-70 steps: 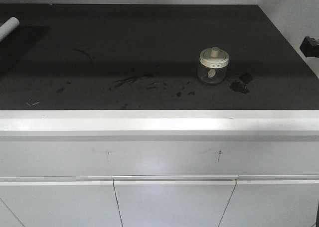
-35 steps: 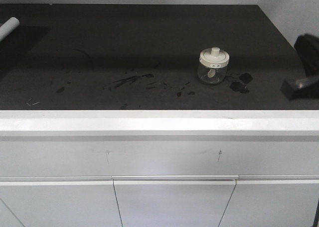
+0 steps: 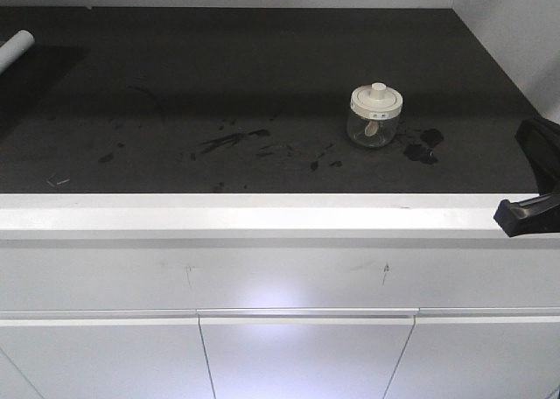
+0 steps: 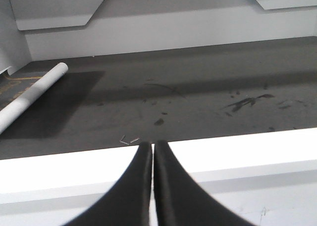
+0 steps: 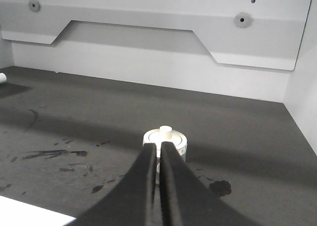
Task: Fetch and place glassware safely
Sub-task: 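Release the bar and move the right gripper toward the glass jar, then close the right gripper on the white lid of the glass jar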
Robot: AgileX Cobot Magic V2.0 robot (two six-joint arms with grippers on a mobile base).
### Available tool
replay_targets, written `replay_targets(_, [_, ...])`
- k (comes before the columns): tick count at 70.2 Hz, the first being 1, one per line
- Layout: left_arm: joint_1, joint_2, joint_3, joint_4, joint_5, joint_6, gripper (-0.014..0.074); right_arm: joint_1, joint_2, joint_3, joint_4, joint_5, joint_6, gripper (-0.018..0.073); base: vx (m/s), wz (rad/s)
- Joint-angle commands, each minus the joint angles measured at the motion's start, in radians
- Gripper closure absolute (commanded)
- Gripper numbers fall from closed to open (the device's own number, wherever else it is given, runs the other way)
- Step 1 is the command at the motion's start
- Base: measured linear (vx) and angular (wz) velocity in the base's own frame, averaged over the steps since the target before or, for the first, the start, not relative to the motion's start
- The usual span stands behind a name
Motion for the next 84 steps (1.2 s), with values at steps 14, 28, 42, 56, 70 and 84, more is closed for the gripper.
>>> replay_targets(14, [-0.009,0.006,-0.026,-0.009,-0.056,-0.006,0.0603,0.002,0.004,-0.026,0.006,-0.068,-0.005,0.0559,0.00,0.00])
replay_targets(28, [-0.009,0.006,-0.026,-0.009,-0.052,-0.006,0.0603,0.002,0.082,-0.039,0.010,-0.107,-0.014,0.0513,0.00,0.00])
replay_targets(42, [-0.009,0.006,-0.026,-0.009,-0.052,-0.006,0.0603,0.004,0.222,-0.126,0.010,-0.133,-0.015,0.0382,0.00,0.00])
replay_targets(56, [-0.009,0.006,-0.026,-0.009,-0.052,-0.006,0.0603,0.004,0.422,-0.251,0.008,-0.225,-0.017,0.0221,0.00,0.00])
replay_targets(70, [-0.009,0.006,-0.026,-0.009,-0.052,-0.006,0.0603,0.004,0.636,-0.382,-0.006,-0.319,-0.034,0.0181,0.00,0.00])
replay_targets(84, [-0.009,0.006,-0.026,-0.009,-0.052,-0.006,0.0603,0.004,0.829,-0.539,-0.036,-0.351,-0.037,0.0181,0.00,0.00])
